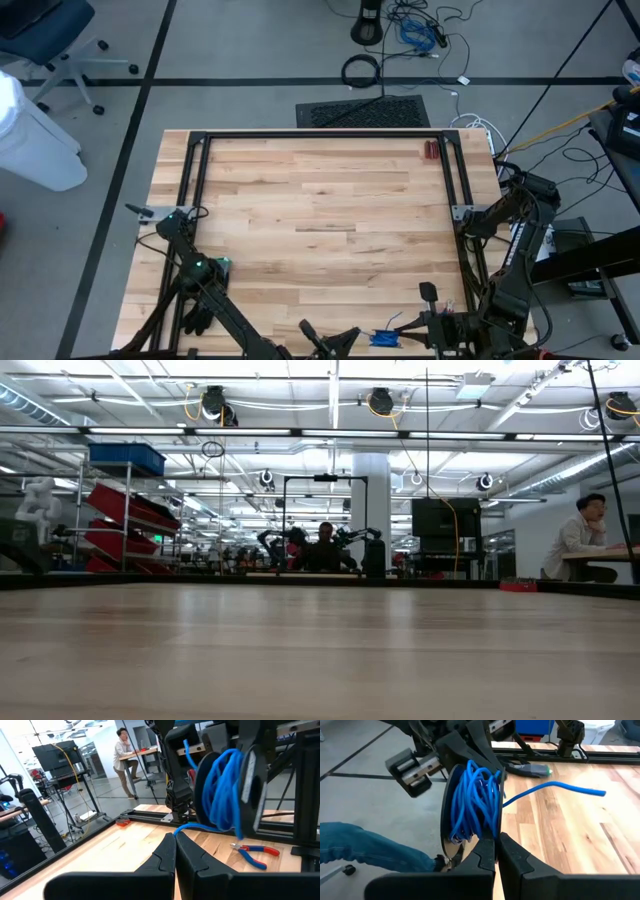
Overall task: Coil cords
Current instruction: Coil the blue wire onto the spool
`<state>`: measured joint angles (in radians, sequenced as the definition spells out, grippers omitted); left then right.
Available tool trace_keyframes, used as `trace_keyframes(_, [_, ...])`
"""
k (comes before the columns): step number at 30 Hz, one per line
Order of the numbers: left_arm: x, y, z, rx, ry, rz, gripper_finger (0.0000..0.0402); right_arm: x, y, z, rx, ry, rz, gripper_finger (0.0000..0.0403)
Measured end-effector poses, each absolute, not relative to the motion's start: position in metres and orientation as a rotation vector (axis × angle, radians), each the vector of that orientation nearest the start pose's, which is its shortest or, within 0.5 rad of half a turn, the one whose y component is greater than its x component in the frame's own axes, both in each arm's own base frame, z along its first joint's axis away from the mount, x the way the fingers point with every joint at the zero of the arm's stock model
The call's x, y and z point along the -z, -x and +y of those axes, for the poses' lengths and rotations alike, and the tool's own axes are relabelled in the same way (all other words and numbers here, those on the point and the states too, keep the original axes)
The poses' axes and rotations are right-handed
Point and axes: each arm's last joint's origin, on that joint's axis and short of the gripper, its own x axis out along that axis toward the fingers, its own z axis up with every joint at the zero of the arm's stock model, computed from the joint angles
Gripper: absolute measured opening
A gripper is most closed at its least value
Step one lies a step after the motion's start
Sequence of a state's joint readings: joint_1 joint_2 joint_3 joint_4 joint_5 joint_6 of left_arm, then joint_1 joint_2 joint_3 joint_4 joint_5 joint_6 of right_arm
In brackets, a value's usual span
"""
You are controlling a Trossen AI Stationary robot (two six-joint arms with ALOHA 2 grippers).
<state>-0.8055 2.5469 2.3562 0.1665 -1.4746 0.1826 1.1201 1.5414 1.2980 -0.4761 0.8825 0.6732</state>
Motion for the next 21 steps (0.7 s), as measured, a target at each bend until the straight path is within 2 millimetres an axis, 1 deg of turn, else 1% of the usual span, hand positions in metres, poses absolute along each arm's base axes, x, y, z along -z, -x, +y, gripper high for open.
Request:
trace_keyframes(4, [-0.262, -0.409, -0.386, -0.659, -0.214, 0.076, 0.0001, -0.308, -0.165, 0.284, -0.073, -0.036, 0.446, 0.0])
trace_keyframes(8, [-0.262, -0.408, -0.386, -0.667, -0.278, 0.1, 0.0001, -0.307, -0.169, 0.28, -0.054, -0.02, 0.457, 0.0])
trace_keyframes(13, [-0.262, -0.408, -0.383, -0.746, -0.385, 0.153, 0.0001, -0.303, -0.175, 0.273, -0.024, 0.021, 0.493, 0.0])
trace_keyframes(16, [-0.262, -0.407, -0.383, -0.745, -0.43, 0.172, 0.0003, -0.302, -0.18, 0.268, -0.007, 0.041, 0.504, 0.0])
trace_keyframes(18, [-0.262, -0.408, -0.382, -0.747, -0.455, 0.182, 0.001, -0.302, -0.183, 0.266, 0.002, 0.058, 0.507, 0.0])
trace_keyframes(21, [-0.258, -0.411, -0.378, -0.756, -0.516, 0.211, 0.0033, -0.301, -0.19, 0.259, 0.024, 0.087, 0.521, 0.0])
